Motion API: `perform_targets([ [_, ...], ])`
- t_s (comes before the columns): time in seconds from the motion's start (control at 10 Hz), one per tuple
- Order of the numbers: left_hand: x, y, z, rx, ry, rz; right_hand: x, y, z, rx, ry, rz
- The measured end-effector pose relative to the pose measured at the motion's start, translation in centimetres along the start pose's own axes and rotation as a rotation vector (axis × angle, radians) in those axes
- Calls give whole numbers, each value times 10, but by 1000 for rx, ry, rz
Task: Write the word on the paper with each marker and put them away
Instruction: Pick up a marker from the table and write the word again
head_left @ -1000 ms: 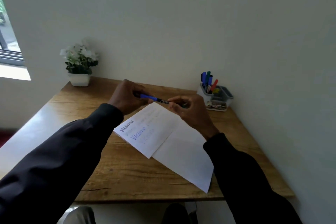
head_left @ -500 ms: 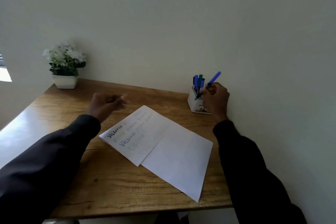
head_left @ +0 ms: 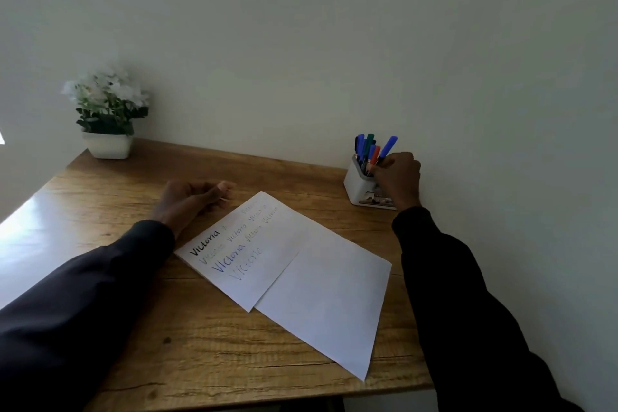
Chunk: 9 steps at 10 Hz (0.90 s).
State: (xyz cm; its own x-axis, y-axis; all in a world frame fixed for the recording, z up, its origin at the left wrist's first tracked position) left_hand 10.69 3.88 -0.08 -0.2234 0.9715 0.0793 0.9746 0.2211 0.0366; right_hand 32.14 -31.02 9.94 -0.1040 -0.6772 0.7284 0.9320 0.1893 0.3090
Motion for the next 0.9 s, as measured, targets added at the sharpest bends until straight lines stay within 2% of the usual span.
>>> perform_targets([
  [0.1,1,1,-1,-5,-4,-1,-1,1,-1,-30,32,8],
  [0.3,0,2,1,-4,5,5,10,3,8,-8,-1,-80],
  [0.6,4,2,6,11,-2,-5,-7,1,1,-46,-84,14],
  [0.7,4,-1,4,4,38,-10,-7,-15,7,3,-66,1],
  [0.9,1,-3,2,13,58,17,4,-28,10,-41,46,-109],
])
Point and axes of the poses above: each hand's wrist, its own y-axis towards the middle knuckle, its own x-axis out of the back of the hand, z = x × y, the point moved 9 cm from there along y, towards the middle knuckle, and after that the axes turned 14 degrees about z, right-handed, at the moved point
